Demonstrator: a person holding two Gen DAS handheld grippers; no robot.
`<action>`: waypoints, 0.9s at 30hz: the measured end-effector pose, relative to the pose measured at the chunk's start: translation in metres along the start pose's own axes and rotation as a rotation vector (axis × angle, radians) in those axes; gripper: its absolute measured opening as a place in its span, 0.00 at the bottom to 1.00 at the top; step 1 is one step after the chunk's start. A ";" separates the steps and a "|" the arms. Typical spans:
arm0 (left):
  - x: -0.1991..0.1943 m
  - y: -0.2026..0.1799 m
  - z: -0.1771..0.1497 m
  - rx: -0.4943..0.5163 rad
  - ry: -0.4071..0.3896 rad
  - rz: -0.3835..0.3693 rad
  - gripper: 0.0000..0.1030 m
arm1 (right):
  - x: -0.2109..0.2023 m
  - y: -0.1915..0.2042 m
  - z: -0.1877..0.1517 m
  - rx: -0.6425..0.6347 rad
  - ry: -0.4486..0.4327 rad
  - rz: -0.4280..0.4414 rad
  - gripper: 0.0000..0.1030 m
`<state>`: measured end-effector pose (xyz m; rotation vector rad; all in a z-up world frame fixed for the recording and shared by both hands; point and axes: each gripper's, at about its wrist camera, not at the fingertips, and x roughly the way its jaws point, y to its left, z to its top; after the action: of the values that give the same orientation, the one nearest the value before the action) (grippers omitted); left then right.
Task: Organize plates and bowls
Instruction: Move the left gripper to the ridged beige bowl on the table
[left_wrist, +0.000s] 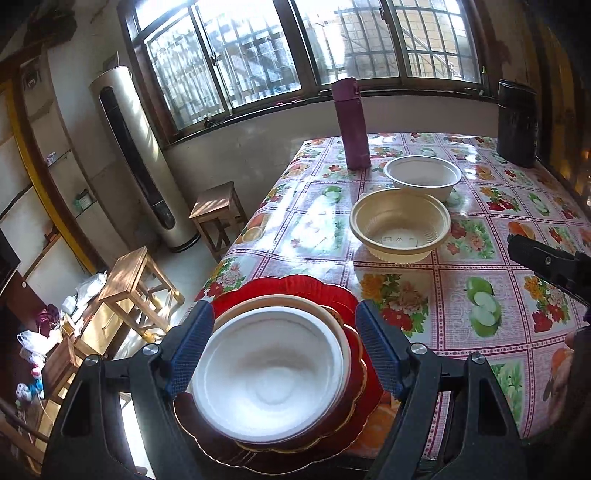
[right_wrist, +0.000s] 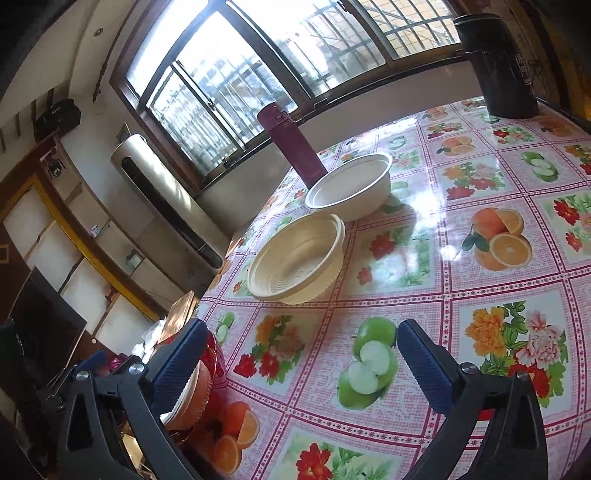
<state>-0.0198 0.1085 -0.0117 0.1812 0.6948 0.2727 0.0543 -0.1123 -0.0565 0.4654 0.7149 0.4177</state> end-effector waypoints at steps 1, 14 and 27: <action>0.000 -0.005 0.002 0.008 -0.001 -0.006 0.78 | -0.001 -0.002 0.002 -0.005 -0.008 -0.009 1.00; 0.016 -0.070 0.024 0.058 0.029 -0.130 0.80 | -0.019 -0.047 0.031 0.062 -0.103 -0.053 1.00; 0.042 -0.087 0.050 -0.087 -0.007 -0.197 0.80 | -0.017 -0.060 0.074 0.038 -0.204 -0.089 1.00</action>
<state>0.0603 0.0353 -0.0217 0.0302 0.6875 0.1133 0.1065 -0.1895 -0.0308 0.5022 0.5440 0.2692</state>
